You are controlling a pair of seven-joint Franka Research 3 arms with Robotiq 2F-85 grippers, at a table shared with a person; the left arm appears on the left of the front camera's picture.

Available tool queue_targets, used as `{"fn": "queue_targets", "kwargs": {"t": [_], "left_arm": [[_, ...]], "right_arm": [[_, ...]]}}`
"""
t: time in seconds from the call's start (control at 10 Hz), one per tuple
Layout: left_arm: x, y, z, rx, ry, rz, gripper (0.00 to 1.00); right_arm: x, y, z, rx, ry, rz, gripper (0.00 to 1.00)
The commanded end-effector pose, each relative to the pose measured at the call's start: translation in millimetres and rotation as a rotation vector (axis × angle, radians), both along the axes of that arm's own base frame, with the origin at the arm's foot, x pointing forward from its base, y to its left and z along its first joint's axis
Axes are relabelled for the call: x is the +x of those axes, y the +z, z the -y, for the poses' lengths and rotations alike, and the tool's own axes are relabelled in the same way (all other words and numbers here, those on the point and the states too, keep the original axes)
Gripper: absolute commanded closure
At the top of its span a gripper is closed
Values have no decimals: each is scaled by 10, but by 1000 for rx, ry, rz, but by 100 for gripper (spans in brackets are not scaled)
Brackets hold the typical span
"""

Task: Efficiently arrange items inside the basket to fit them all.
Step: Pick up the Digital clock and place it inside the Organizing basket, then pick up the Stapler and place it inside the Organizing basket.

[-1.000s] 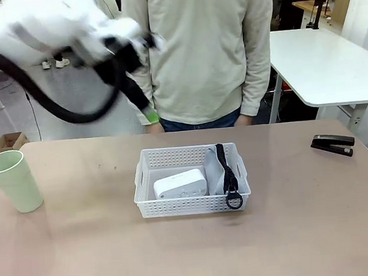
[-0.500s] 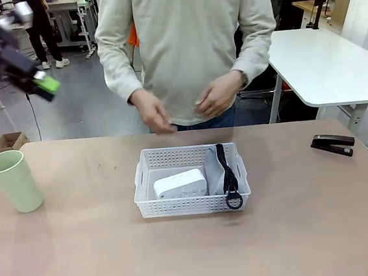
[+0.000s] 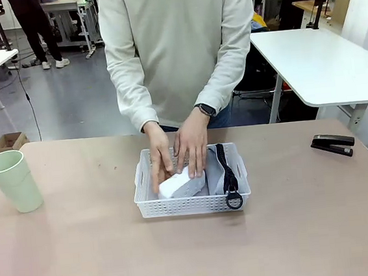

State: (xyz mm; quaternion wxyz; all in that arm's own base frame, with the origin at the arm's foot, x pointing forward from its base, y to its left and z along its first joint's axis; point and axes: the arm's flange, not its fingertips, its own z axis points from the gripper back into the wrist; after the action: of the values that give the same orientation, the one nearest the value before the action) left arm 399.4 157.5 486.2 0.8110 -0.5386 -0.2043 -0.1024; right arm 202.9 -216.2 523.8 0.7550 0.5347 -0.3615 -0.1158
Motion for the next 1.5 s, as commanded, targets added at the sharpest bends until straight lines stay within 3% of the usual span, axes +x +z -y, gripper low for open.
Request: {"fn": "queue_targets", "kwargs": {"t": [0.0,1.3,1.4], "left_arm": [[253,274,274,93,-87,12,0],[253,274,274,93,-87,12,0],[253,274,274,93,-87,12,0]], "right_arm": [[5,3,6,-3,0,34,0],[5,3,6,-3,0,34,0],[-1,2,0,0,0,2,0]]}}
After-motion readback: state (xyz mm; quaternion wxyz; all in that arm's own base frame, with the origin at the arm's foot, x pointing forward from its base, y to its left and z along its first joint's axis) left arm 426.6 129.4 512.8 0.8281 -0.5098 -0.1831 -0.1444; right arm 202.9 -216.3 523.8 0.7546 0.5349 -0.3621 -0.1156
